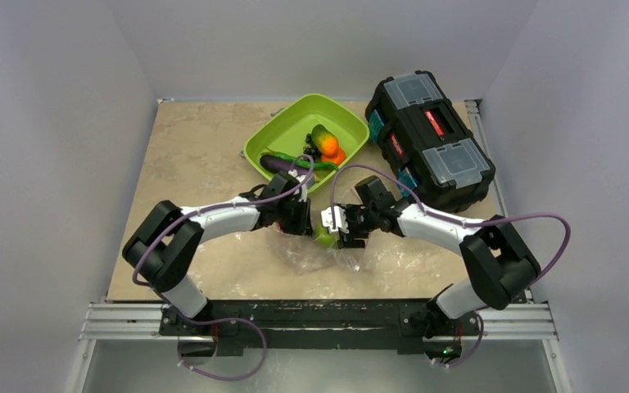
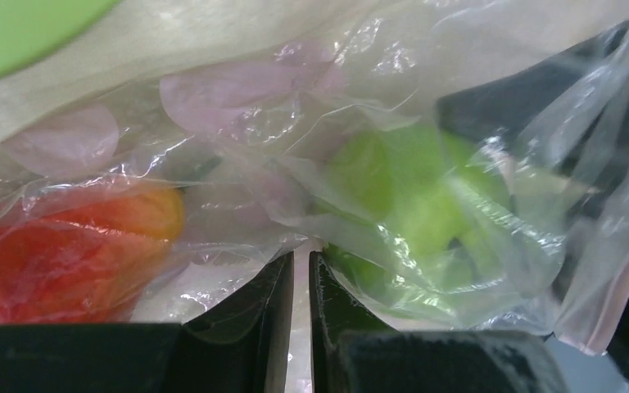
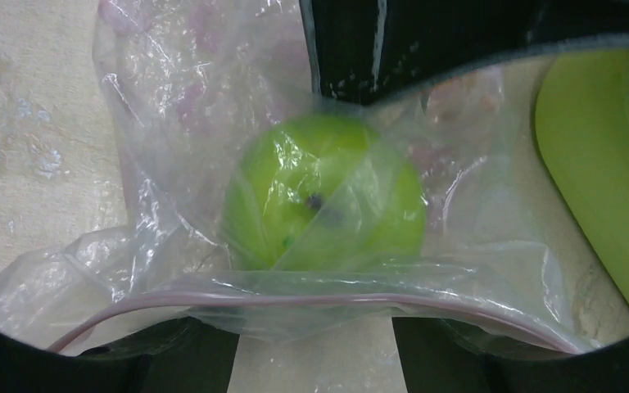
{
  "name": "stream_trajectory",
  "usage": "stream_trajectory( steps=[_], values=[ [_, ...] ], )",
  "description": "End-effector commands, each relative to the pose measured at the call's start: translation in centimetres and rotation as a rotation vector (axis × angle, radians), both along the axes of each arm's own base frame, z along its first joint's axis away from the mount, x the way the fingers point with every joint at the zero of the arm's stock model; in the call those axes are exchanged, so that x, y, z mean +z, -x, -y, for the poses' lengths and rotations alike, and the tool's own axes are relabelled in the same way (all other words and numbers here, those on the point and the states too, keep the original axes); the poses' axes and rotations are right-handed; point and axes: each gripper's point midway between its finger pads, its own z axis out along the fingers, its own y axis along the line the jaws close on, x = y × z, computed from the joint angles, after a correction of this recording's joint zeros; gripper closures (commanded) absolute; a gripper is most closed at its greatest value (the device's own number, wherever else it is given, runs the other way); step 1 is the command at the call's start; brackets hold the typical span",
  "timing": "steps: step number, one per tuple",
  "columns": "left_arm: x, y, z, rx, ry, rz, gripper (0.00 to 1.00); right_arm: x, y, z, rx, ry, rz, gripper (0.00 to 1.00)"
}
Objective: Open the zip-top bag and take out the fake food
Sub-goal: Pick up the fake fruit from the zipper food storage bag.
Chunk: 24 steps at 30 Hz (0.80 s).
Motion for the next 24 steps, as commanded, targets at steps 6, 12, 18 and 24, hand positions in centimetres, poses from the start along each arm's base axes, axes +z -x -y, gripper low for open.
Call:
stream_trajectory(
  steps=[6, 12, 18, 24],
  values=[
    [2.0, -0.9, 6.4, -0.069, 0.137, 0.025, 0.91, 1.6, -0.1, -1.3, 0.039, -0.013, 0.033, 0.29],
    [2.7, -0.9, 8.8, -0.099, 0.204, 0.026, 0.95, 1.5, 0.3, -1.8, 0.04, -0.007, 0.02, 0.24],
    [3.1, -0.5, 10.3, -0.131, 0.231, 0.024, 0.97, 1.9, 0.5, -2.0, 0.043, -0.026, 0.02, 0.18],
    [3.7, -0.6, 10.5, -0.128, 0.243, 0.033, 0.97, 0.9, 0.1, -1.6, 0.017, 0.017, 0.023, 0.2]
  ],
)
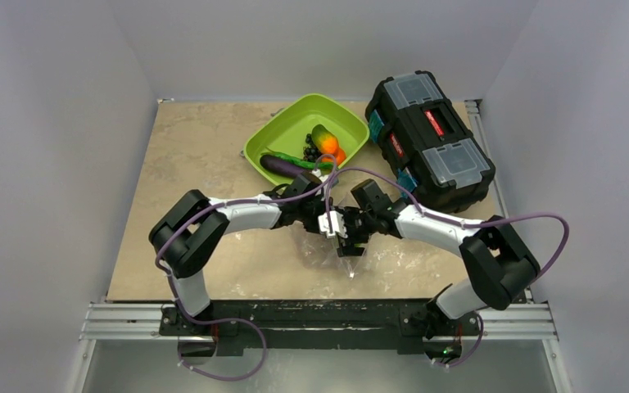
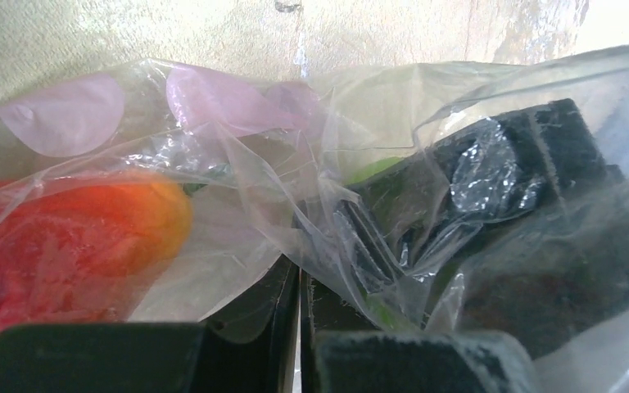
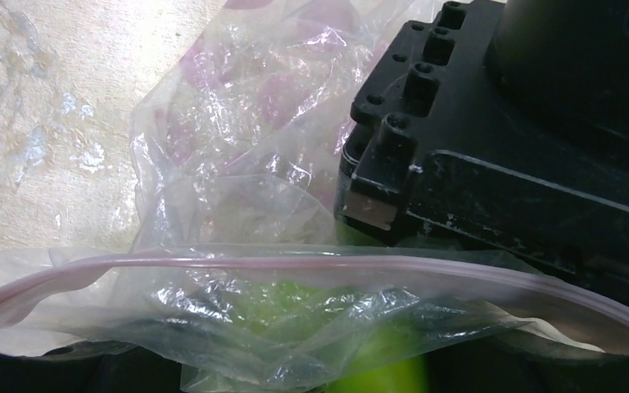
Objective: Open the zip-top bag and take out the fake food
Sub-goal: Pick up the fake fruit from the zipper food storage bag.
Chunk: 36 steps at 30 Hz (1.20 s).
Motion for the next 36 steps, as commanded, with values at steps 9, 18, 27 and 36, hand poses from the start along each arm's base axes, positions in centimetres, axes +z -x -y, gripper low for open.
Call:
stream_trajectory(
  steps=[9, 18, 27, 36],
  values=[
    [2.4, -0.4, -2.1, 0.053, -0.036, 0.094, 0.98, 2.0, -1.8, -1.3, -0.018, -0.033, 0.062, 0.47],
    [4.8, 0.3, -6.8, 0.13, -0.106, 0.193, 0.8, 5.0, -0.4, -1.5, 0.017, -0.146, 0.001, 0.87],
    [8.8, 4.6, -7.2, -0.053, 0.104, 0.343, 0.41, 6.1, 0.0, -1.2, 0.022, -0.202, -0.052, 0.89],
    [8.2, 8.8, -6.8, -0.317, 0.062, 0.554, 0.29, 5.9, 0.3, -1.3, 0.026, -0.21, -0.084, 0.89]
  ],
)
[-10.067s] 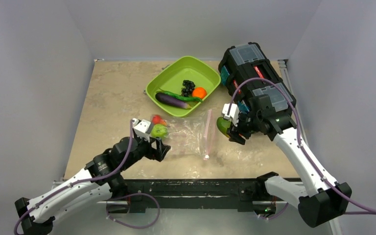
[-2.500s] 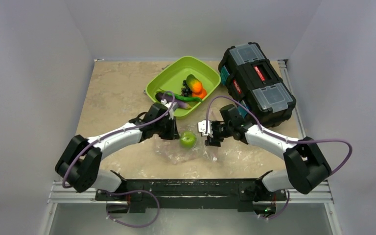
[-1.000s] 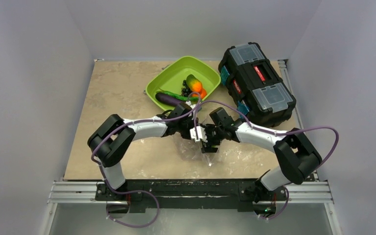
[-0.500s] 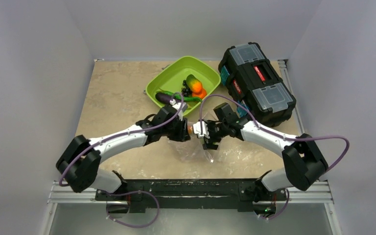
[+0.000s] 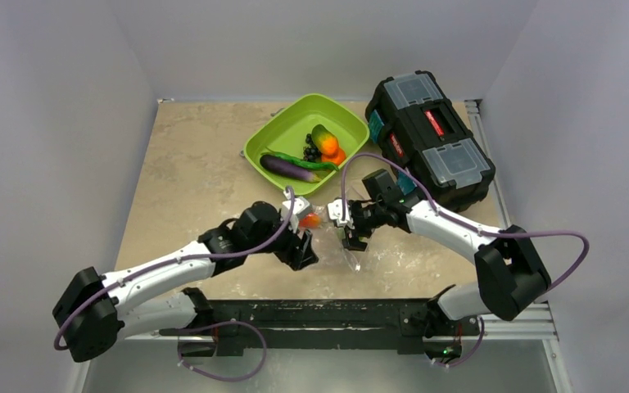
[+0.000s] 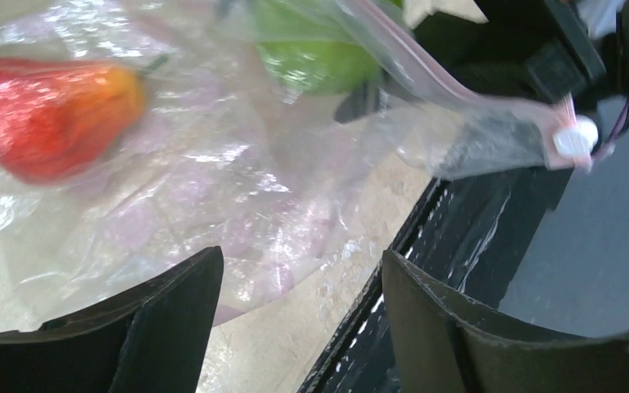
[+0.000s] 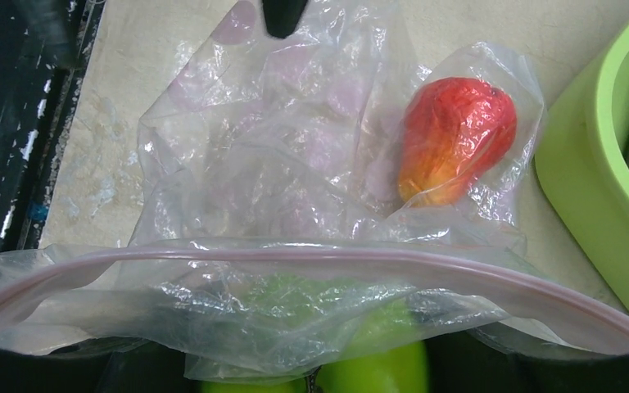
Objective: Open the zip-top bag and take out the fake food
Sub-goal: Pick up the fake fruit from the zipper food storage bag.
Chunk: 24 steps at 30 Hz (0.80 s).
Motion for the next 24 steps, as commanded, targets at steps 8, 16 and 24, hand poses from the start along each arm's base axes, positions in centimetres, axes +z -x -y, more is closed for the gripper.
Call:
stream_trajectory(
  steps=[8, 16, 24],
  values=[
    [-3.4, 0.0, 2.6, -0.109, -0.269, 0.319, 0.27, 1.7, 0.0, -0.9, 0.015, -0.06, -0.031, 0.89],
    [-5.7, -2.5, 1.1, 0.058, -0.531, 0.33, 0.98, 1.7, -0.1, -0.8, 0.012, -0.062, -0.037, 0.91],
    [-6.4, -1.1, -2.0, 0.082, -0.577, 0.277, 1.0, 2.8, -1.0, -0.1, -0.024, -0.092, -0.023, 0.93]
  ],
)
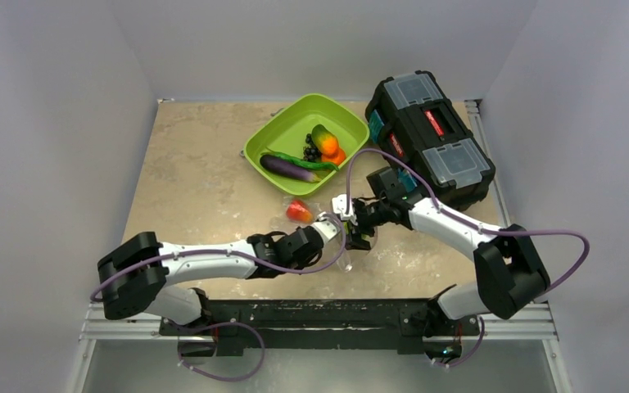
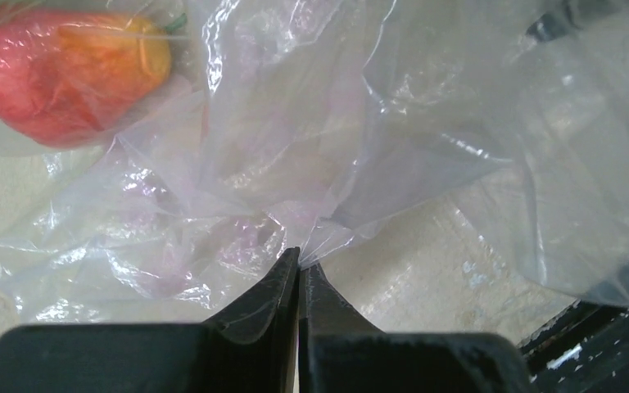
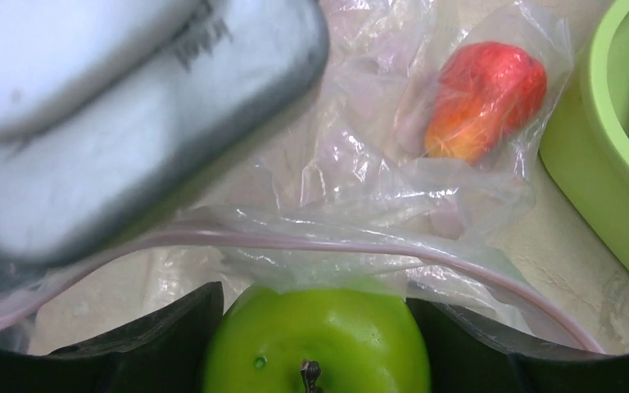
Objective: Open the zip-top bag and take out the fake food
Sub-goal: Pick up the fake fruit from the zipper food storage bag.
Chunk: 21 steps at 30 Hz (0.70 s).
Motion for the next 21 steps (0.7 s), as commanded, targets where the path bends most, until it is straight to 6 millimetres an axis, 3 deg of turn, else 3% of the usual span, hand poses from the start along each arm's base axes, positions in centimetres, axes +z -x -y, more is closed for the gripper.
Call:
stream_trajectory(
  steps=[1, 21],
  values=[
    [0.6, 0.4, -1.7, 0.05, -0.013, 0.005, 1.0, 3.0, -0.7, -0.8, 0.012, -0.084, 0.036, 0.93],
    [0.2, 1.2, -3.5, 0.122, 0.011, -0.024, 1.0, 4.9, -0.4, 0.2, 0.007, -0.126, 0.023, 0.94]
  ],
)
